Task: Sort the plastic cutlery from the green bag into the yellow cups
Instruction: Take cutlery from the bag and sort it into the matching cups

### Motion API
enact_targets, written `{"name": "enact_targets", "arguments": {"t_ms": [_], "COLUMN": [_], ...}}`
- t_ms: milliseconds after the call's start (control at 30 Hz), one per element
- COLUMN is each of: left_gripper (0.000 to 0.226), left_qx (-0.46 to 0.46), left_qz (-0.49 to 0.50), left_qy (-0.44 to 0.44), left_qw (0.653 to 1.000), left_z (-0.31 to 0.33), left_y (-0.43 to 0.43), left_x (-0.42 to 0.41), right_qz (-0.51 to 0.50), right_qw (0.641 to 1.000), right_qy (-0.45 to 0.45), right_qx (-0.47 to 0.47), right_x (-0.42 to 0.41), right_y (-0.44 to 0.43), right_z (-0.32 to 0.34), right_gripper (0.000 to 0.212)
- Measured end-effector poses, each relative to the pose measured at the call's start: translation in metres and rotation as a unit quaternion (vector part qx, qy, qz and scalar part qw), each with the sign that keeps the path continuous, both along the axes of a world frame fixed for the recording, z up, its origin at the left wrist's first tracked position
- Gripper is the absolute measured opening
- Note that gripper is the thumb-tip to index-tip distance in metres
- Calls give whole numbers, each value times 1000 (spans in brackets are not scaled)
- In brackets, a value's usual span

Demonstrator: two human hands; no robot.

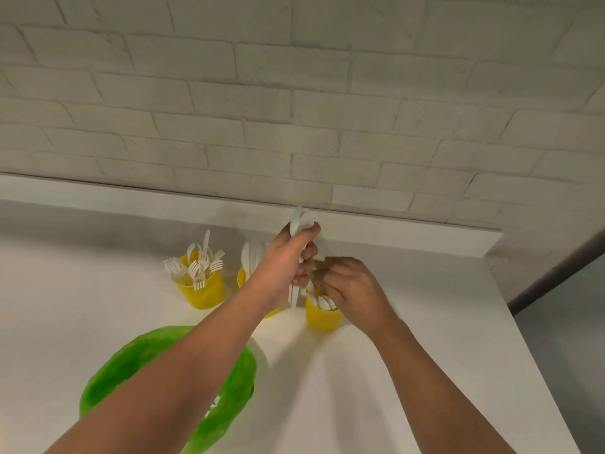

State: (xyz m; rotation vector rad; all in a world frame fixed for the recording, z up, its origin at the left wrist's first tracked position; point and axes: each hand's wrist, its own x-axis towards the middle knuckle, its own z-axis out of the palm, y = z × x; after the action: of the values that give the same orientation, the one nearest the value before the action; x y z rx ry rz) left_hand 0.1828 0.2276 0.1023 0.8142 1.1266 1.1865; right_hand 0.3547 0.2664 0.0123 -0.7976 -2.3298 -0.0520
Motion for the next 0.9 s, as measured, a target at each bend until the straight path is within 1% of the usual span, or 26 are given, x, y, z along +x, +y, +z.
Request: {"name": "enact_targets", "arguments": {"t_ms": [33, 100, 133, 167, 200, 233, 267, 333, 367, 400, 433, 467, 533, 567, 633, 767, 833, 900], "left_gripper": [22, 35, 38, 34, 30, 35, 43, 59, 66, 72, 76, 77, 67, 61, 51, 47, 51, 56], "left_qx": [-3, -7, -14, -19, -25, -29, -36, -42, -47, -57, -64, -71, -84, -86, -83, -70, -51, -24], "left_qz": [-3, -13, -20, -33, -51, -69, -85, -126, -145, -159, -169, -175, -168, -158, -144, -152, -167, -163], "left_qy": [-10, -31, -41, -50, -61, -68, -77, -81, -76, -72, -71, -72, -57, -42, -19, 4, 33, 88], "left_qw": [1000, 999, 999, 998, 997, 995, 993, 988, 985, 983, 981, 979, 981, 983, 986, 986, 984, 982], "left_z": [-1, -4, -5, -7, -7, -8, -7, -5, -5, -4, -3, -3, -5, -6, -9, -7, -4, -1], "left_y": [0, -1, -2, -2, -3, -3, -3, -4, -5, -6, -7, -7, -6, -6, -5, -4, -5, -10], "left_x": [0, -1, -2, -4, -5, -6, -7, -8, -9, -9, -7, -5, 1, 4, 8, 7, 5, 5], "right_qz": [-5, -27, -34, -38, -47, -67, -87, -85, -67, -46, -33, -32, -44, -52, -62, -79, -95, -108], "right_qw": [1000, 998, 997, 997, 994, 984, 962, 892, 864, 851, 854, 870, 908, 919, 922, 913, 908, 892], "right_qy": [-28, -50, -43, -23, 17, 82, 167, 327, 368, 377, 354, 310, 218, 187, 166, 221, 259, 314], "right_qx": [-6, -29, -46, -68, -100, -145, -200, -301, -336, -364, -380, -382, -354, -344, -346, -334, -316, -307], "right_x": [1, 0, -2, -4, -5, -7, -10, -14, -15, -15, -15, -16, -21, -25, -30, -27, -29, -31], "right_y": [-2, -7, -11, -15, -19, -23, -27, -31, -31, -30, -28, -26, -21, -19, -18, -20, -22, -25], "right_z": [-8, -19, -21, -18, -13, -5, 8, 36, 50, 63, 74, 81, 88, 89, 90, 91, 91, 94], "right_gripper": [24, 29, 31, 33, 35, 39, 42, 45, 46, 47, 47, 46, 41, 35, 27, 26, 23, 22]}}
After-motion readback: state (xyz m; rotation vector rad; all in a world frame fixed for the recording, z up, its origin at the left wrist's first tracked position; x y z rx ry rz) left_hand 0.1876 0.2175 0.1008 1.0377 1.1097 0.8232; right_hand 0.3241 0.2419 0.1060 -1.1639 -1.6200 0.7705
